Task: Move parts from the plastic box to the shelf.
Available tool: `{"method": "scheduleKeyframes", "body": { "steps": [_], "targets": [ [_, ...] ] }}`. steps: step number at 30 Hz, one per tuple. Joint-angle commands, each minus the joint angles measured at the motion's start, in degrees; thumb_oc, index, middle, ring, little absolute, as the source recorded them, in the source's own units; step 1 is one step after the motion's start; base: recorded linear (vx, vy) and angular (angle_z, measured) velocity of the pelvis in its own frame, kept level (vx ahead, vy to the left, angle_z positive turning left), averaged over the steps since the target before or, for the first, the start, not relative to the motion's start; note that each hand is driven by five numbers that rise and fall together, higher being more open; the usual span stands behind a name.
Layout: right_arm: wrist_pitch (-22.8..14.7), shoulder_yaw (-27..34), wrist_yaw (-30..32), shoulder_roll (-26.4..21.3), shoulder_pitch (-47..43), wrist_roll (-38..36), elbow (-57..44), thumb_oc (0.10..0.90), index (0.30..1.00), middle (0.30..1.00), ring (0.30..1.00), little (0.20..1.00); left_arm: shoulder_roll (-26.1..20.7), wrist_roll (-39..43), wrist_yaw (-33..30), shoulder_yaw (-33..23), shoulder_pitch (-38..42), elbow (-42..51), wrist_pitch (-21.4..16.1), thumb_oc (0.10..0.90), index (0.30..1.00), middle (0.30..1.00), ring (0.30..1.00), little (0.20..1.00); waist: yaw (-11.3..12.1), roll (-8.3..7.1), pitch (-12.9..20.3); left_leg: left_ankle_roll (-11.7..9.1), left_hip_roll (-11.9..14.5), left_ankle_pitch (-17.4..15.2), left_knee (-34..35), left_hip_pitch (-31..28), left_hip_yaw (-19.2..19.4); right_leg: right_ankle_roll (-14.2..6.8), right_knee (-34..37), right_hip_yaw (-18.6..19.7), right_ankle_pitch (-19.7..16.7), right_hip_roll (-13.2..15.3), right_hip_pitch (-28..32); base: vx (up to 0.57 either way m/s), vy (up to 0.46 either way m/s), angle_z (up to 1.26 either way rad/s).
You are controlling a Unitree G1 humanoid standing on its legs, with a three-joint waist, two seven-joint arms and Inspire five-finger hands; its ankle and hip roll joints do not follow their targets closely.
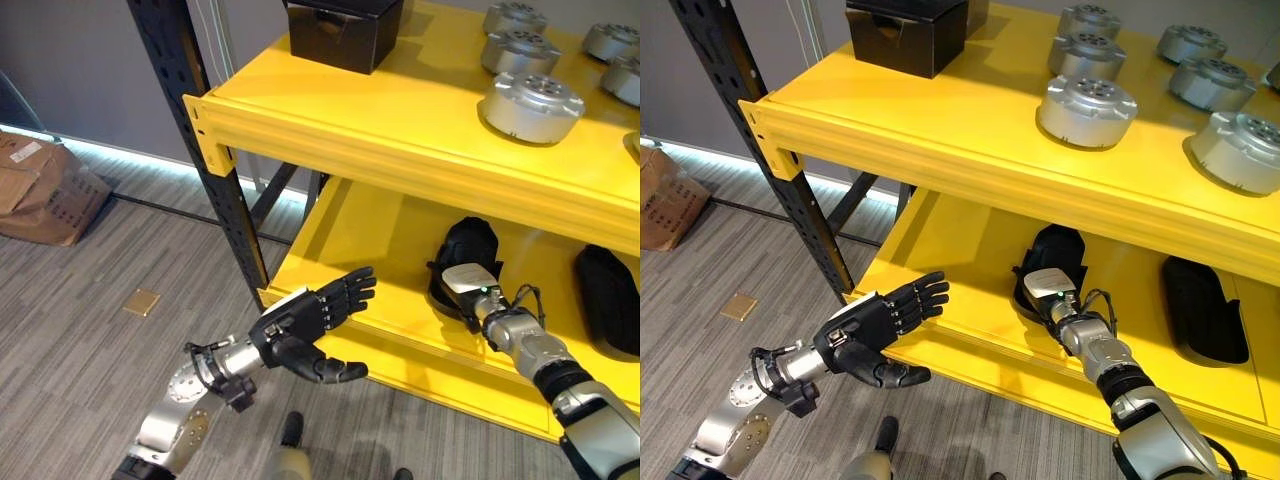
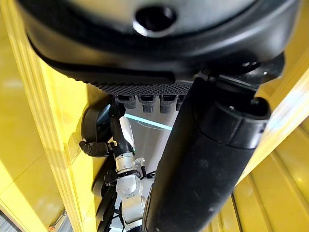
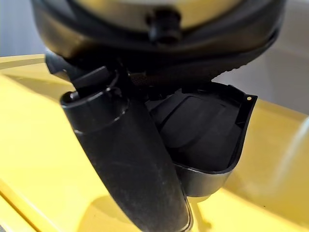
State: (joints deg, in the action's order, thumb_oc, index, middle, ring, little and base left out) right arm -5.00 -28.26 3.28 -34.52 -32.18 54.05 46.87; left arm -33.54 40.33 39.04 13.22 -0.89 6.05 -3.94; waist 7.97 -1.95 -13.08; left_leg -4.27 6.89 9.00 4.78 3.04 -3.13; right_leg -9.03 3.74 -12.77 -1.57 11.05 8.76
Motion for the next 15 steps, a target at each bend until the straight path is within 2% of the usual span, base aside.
{"method": "scheduleKeyframes", "body": {
  "steps": [1,15],
  "targets": [
    [5.63,-2.47,-1.14,-8.02,4.38,3.49,5.62,0.9,1.0,1.0,1.0,1.0,0.79,5.98,0.96,-3.24,5.66,6.34,-5.01,0.9,1.0,1.0,1.0,1.0,-1.2,1.53,-1.22,0.24,3.17,-5.79,-2.2,-2.43,4.14,1.27,-5.93,2.86,3.6,1.02,-2.63,0.0,0.0,0.0],
    [5.39,-2.42,-1.82,-8.85,4.19,3.41,4.12,0.9,1.0,1.0,1.0,1.0,0.83,5.86,1.2,-3.19,5.54,6.61,-4.73,0.9,1.0,1.0,1.0,1.0,-1.4,1.33,-1.09,0.12,3.34,-5.67,-2.01,-2.54,4.29,1.22,-5.94,2.98,3.44,0.96,-2.92,0.0,0.0,0.0]
  ]
}}
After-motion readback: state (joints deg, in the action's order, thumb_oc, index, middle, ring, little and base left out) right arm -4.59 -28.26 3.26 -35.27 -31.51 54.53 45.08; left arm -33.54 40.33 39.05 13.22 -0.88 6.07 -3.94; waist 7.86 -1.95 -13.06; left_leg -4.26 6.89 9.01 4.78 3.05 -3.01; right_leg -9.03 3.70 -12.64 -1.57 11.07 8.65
